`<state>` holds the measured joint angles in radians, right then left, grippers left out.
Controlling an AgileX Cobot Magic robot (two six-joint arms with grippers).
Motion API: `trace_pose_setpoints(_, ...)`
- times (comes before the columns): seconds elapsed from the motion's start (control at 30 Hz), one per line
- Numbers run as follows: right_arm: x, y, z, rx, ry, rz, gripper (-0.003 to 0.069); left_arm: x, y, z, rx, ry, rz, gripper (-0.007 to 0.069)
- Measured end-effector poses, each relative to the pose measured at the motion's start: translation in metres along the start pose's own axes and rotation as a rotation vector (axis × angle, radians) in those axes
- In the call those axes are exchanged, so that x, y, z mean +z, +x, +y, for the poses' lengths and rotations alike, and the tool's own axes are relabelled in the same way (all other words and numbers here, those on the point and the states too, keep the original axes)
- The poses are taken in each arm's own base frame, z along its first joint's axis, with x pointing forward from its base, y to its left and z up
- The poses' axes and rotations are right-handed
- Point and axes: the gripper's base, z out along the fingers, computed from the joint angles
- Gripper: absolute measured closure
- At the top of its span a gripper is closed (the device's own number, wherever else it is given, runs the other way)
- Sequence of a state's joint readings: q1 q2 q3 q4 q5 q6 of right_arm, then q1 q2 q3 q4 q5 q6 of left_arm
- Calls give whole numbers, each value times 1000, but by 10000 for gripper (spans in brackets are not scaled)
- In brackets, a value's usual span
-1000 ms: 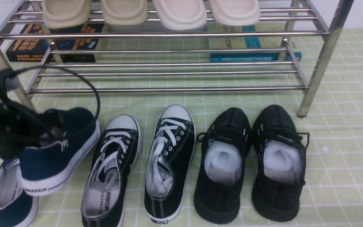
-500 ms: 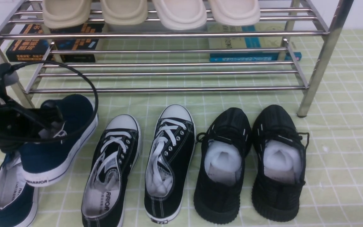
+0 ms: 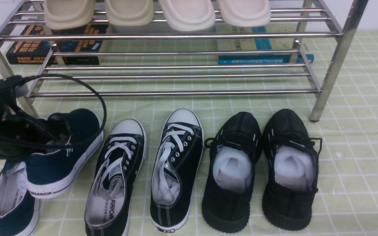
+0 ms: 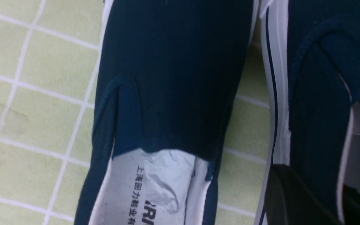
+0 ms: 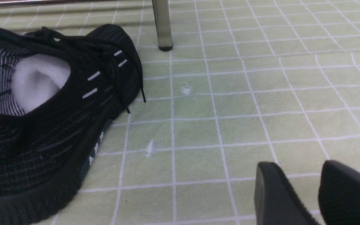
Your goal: Take the shoes off the shelf with your hand from the green coffee tablecloth.
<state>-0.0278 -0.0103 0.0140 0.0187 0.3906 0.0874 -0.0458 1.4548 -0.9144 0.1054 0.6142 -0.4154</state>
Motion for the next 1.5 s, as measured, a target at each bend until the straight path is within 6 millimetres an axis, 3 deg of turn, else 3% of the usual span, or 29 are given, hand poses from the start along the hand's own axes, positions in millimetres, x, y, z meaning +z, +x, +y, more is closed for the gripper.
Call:
trace_pose_setpoints(0.23,0,0,0,0,0,0,419,0,3,1,-1,-14,33,571)
trace_pose_setpoints(0.53,0,0,0,0,0,0,419,-3,8,2,-25,-19,89,299)
trace_pose_setpoints(0.63,0,0,0,0,0,0,419,-18,10,2,-48,-2,87,173)
trace_pose_setpoints(0.73,0,0,0,0,0,0,419,-36,10,3,-54,18,42,145)
trace_pose_setpoints(0.77,0,0,0,0,0,0,419,-52,11,4,-56,34,-2,139)
trace_pose_setpoints(0.87,0,0,0,0,0,0,419,-88,17,9,-15,61,-83,183)
trace_pose_setpoints(0.9,0,0,0,0,0,0,419,-90,18,9,-16,62,-88,190)
trace_pose_setpoints(0.97,0,0,0,0,0,0,419,-122,31,16,32,74,-138,298)
trace_pose_setpoints(1.1,0,0,0,0,0,0,419,-157,55,26,101,72,-153,510)
trace_pose_setpoints(1.2,0,0,0,0,0,0,419,-182,87,38,161,84,-185,613)
trace_pose_setpoints(1.33,0,0,0,0,0,0,419,-190,125,48,188,135,-275,624)
trace_pose_setpoints(1.37,0,0,0,0,0,0,419,-187,140,51,182,168,-330,624)
trace_pose_setpoints(1.4,0,0,0,0,0,0,419,-186,142,52,181,173,-339,624)
trace_pose_setpoints(1.47,0,0,0,0,0,0,419,-169,167,55,150,256,-446,624)
trace_pose_setpoints(1.5,0,0,0,0,0,0,419,-171,168,55,146,266,-466,624)
